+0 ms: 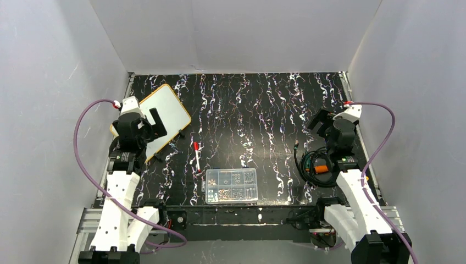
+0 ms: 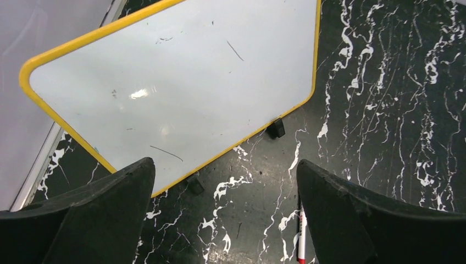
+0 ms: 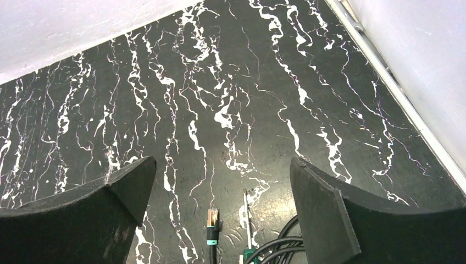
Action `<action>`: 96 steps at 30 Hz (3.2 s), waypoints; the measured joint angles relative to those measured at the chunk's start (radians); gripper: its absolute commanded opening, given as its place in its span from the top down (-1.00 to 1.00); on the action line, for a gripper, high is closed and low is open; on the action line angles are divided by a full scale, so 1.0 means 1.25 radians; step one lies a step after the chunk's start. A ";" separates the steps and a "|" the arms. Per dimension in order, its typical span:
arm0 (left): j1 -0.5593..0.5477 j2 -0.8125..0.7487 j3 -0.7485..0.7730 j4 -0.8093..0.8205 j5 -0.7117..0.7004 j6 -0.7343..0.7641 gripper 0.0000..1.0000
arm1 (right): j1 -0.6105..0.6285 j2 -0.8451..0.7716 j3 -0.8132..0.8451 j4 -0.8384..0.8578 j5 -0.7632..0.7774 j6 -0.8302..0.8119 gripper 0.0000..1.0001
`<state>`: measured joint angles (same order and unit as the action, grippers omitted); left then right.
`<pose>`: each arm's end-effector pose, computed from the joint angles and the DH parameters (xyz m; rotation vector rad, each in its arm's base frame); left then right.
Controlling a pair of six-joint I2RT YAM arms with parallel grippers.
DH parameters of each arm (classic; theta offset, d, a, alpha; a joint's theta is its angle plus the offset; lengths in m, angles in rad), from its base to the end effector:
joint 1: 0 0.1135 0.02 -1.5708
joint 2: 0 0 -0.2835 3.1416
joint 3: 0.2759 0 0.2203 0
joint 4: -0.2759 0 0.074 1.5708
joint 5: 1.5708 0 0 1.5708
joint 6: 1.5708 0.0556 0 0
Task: Write a sentence on the whiteboard
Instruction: Move the whiteboard to the center of the board.
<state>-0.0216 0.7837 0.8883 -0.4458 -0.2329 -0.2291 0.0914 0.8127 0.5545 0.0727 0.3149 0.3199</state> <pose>0.1447 0.0097 0.3526 -0.3522 1.8699 0.0527 0.1709 -0.0016 0.2999 0.4242 1.6949 0.0243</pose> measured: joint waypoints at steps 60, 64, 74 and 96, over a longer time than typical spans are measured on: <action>0.000 0.333 -0.261 0.135 -0.149 -0.447 0.22 | 0.000 -0.031 0.000 -0.010 -0.006 0.000 -1.00; 0.000 0.350 -0.255 0.135 -0.150 -0.450 0.21 | 0.000 -0.029 0.000 -0.010 -0.006 0.000 -1.00; 0.002 0.351 -0.255 0.124 -0.156 -0.468 0.46 | 0.000 -0.025 0.000 -0.010 -0.009 -0.001 -1.00; -0.002 0.326 -0.280 0.155 -0.149 -0.440 1.00 | 0.000 -0.022 0.000 -0.010 -0.019 -0.001 -1.00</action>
<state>-0.0235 1.1908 0.5385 -0.2520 -0.4194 -0.7792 0.0914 0.7853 0.5541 0.0597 0.2913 0.3183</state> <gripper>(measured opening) 0.112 0.997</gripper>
